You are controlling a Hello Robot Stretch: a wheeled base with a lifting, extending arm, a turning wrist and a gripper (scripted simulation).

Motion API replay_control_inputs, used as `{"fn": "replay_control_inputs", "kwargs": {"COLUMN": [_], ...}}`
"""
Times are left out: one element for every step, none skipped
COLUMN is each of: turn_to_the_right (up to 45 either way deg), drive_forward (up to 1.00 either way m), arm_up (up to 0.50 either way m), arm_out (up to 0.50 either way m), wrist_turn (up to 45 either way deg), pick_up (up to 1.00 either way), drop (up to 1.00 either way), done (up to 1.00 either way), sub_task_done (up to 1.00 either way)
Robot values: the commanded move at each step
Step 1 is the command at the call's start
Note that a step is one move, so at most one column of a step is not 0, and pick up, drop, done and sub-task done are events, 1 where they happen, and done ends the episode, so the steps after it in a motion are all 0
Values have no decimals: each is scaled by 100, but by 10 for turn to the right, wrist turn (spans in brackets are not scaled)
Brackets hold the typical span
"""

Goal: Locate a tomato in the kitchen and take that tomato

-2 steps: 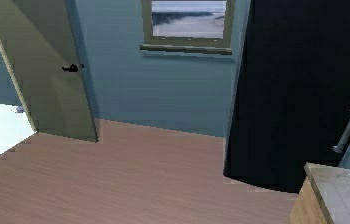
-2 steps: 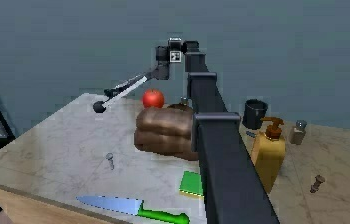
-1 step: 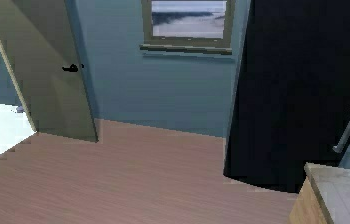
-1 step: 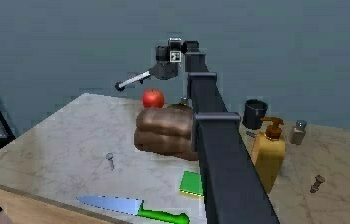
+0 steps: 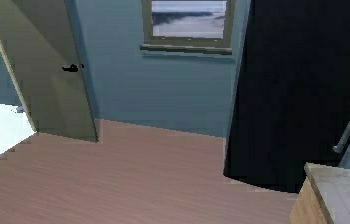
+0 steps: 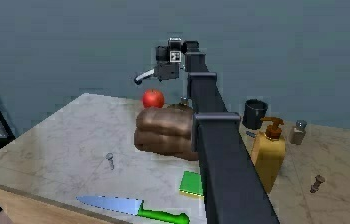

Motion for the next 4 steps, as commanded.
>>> {"fn": "replay_control_inputs", "kwargs": {"turn_to_the_right": [0,0,0,0], "drive_forward": [0,0,0,0], "arm_up": [-10,0,10,0], "arm_out": [0,0,0,0], "wrist_turn": [0,0,0,0], "pick_up": [0,100,0,0], "drop": [0,0,0,0], "done": [0,0,0,100], "sub_task_done": [0,0,0,0]}}
